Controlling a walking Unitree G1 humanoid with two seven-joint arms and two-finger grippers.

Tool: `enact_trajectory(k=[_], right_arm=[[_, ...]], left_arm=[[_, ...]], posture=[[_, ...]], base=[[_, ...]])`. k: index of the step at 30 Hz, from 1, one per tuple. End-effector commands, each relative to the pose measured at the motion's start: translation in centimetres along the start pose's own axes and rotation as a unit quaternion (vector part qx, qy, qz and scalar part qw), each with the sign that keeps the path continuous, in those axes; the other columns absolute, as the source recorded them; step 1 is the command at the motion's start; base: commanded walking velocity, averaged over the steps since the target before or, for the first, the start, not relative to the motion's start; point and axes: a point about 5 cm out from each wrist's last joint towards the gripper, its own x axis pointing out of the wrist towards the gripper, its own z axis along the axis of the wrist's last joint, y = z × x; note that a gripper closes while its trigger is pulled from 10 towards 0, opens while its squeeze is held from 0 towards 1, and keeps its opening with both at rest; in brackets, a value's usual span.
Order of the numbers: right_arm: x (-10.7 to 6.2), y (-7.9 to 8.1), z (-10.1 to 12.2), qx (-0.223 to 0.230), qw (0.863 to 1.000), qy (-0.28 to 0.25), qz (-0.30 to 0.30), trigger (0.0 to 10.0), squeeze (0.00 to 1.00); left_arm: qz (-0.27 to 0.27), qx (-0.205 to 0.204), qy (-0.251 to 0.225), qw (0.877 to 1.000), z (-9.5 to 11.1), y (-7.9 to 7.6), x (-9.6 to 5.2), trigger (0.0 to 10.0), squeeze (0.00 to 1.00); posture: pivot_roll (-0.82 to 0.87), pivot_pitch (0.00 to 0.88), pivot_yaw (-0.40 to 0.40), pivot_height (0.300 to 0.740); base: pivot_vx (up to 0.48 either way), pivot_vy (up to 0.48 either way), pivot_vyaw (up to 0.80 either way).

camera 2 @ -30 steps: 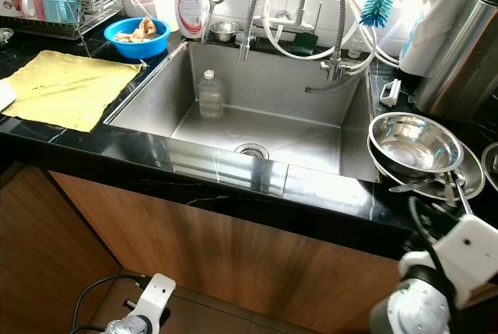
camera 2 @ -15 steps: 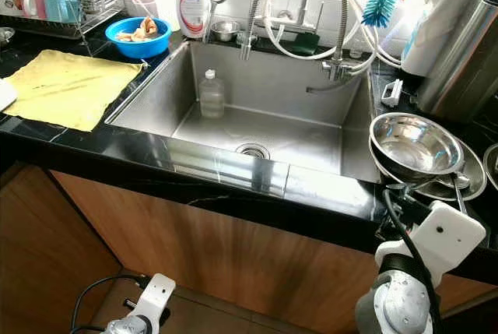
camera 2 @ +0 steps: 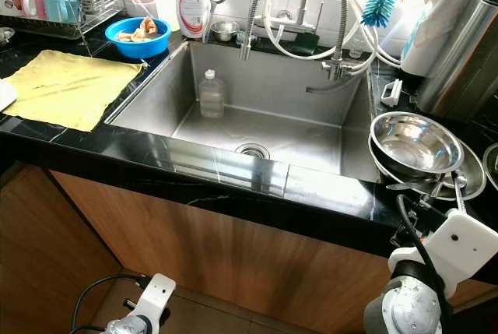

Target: Kitchen organization

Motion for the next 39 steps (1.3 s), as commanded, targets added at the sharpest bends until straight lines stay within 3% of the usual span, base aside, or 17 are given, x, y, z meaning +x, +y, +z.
enact_trajectory(k=[1, 13, 21, 39], right_arm=[[-0.7, 0.3, -1.5, 0.015, 0.999, 0.047, -0.006, 10.0, 0.0], [-0.7, 0.4, -1.6, 0.019, 0.998, 0.054, 0.004, 10.0, 0.0], [-1.0, -1.9, -1.5, -0.01, 0.994, 0.051, -0.094, 10.0, 0.0], [-1.1, -2.1, -1.5, -0.01, 0.992, 0.057, -0.108, 10.0, 0.0]], left_arm=[[-0.003, 0.004, 0.006, 1.0, -0.2, -0.1, 0.0, 10.0, 0.0], [-0.004, 0.002, 0.006, 1.0, -0.2, -0.2, 0.0, 10.0, 0.0], [-0.003, 0.0, 0.007, 1.0, -0.2, -0.1, 0.0, 10.0, 0.0], [-0.004, 0.001, 0.008, 1.0, -0.3, -0.1, 0.0, 10.0, 0.0]], posture=[[-0.02, 0.032, -0.049, 0.74], [-0.02, 0.032, -0.051, 0.74], [-0.02, 0.033, -0.051, 0.74], [-0.02, 0.034, -0.049, 0.74]], base=[[0.0, 0.0, 0.0], [0.0, 0.0, 0.0], [0.0, 0.0, 0.0], [0.0, 0.0, 0.0]])
